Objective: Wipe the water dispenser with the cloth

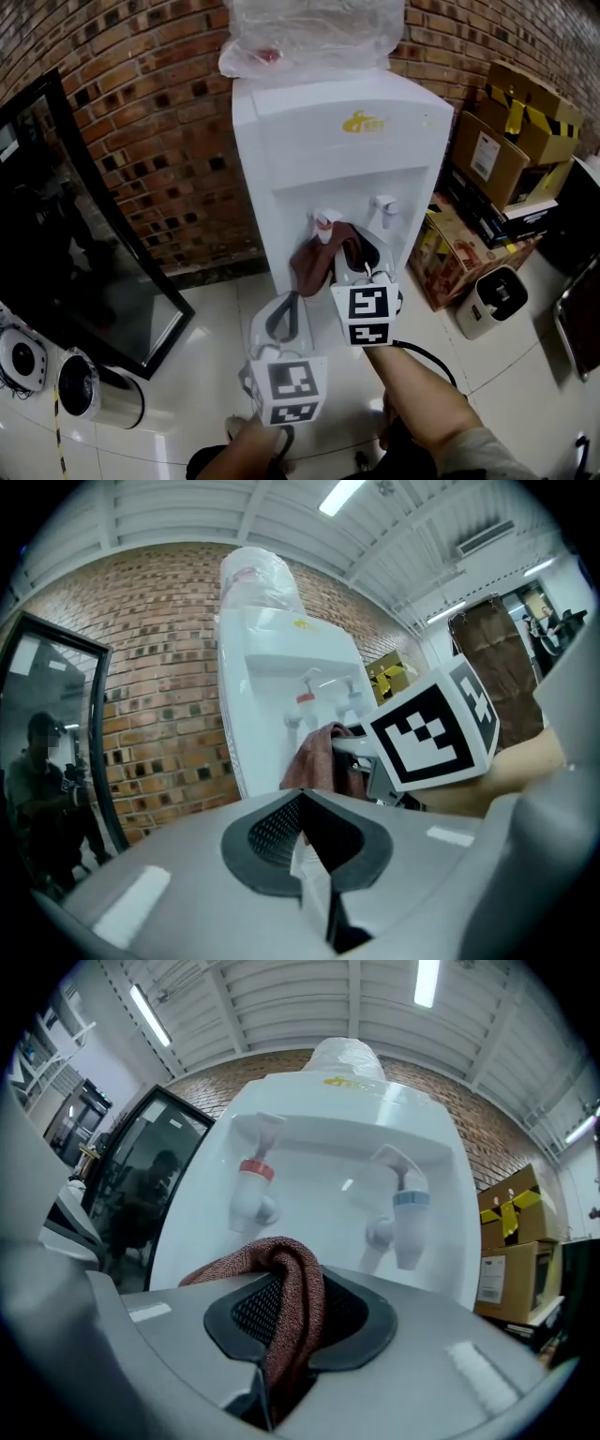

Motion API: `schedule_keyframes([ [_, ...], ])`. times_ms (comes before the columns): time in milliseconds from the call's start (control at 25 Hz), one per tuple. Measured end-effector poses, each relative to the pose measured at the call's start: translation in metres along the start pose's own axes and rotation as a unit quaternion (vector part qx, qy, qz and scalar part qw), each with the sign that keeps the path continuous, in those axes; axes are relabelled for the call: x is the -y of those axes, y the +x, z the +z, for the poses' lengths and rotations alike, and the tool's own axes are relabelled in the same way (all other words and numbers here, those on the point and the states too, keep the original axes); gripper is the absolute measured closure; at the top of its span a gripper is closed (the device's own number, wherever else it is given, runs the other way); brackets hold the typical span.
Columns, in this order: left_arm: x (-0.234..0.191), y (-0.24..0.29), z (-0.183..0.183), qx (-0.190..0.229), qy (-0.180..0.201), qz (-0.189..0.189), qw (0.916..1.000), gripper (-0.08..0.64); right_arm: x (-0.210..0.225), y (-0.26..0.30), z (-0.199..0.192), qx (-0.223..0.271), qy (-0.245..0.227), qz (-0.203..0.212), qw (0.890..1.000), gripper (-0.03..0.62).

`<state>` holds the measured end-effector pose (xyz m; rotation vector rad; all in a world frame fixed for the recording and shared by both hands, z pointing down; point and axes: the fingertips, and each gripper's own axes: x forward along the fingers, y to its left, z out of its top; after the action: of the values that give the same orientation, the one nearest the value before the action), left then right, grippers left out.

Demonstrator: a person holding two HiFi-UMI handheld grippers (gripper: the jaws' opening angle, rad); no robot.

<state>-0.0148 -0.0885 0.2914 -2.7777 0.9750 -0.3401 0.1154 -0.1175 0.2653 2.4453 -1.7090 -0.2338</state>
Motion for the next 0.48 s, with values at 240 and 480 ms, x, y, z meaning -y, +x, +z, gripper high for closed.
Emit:
schedule_keyframes([
  [240,0.013,0.007,0.000,-0.003,0.004,-0.008,1.0000,0.560,0.045,-0.004,-0.012,-0.018,0.007,-0.045,0.999,0.503],
  [480,0.031,0.017,0.003,0.000,0.001,-0.019,0.9998,0.560,0.089,-0.011,-0.023,-0.037,0.011,-0.084,0.996,0.505],
])
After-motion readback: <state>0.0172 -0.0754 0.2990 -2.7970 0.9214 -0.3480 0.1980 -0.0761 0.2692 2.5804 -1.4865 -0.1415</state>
